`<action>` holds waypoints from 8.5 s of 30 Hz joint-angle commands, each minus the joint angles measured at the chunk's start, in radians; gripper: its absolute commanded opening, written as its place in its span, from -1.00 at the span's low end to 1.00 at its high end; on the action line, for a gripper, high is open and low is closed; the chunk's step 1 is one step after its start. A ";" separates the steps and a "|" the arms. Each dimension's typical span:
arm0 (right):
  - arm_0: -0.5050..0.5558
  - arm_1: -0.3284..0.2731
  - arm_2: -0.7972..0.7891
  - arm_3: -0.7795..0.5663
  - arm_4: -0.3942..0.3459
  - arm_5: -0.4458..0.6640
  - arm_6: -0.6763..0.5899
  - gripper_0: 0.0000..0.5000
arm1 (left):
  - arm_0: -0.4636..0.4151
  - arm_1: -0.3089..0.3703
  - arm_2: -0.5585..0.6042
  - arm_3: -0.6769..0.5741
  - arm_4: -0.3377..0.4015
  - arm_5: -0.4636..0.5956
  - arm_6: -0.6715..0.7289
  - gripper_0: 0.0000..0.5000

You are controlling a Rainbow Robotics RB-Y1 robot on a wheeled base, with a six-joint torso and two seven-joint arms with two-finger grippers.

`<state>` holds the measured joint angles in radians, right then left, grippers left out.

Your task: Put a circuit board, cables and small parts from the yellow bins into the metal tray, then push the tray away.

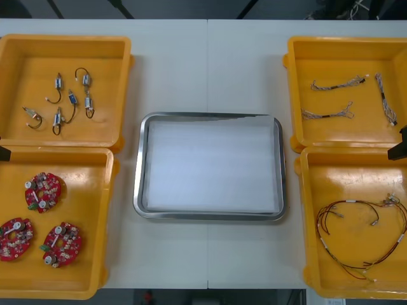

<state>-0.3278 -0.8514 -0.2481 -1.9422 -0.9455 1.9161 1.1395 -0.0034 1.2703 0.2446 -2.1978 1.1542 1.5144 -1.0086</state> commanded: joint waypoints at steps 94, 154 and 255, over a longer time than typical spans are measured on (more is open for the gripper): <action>0.070 -0.120 0.035 0.120 -0.033 0.004 -0.176 1.00 | 0.039 0.021 0.005 -0.014 0.055 -0.011 0.010 1.00; 0.605 0.028 -0.006 -0.053 0.120 -0.485 -0.423 1.00 | 0.264 0.015 -0.145 0.144 -0.067 -0.327 -0.099 1.00; 0.355 0.115 -0.148 -0.353 0.165 -0.026 -0.038 -1.00 | 0.258 -0.006 -0.410 0.331 -0.042 -0.640 -0.099 1.00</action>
<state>0.0827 -0.7127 -0.3631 -2.2551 -0.7666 1.8536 1.0257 0.2665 1.2703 -0.1538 -1.8721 1.1051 0.8839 -1.1503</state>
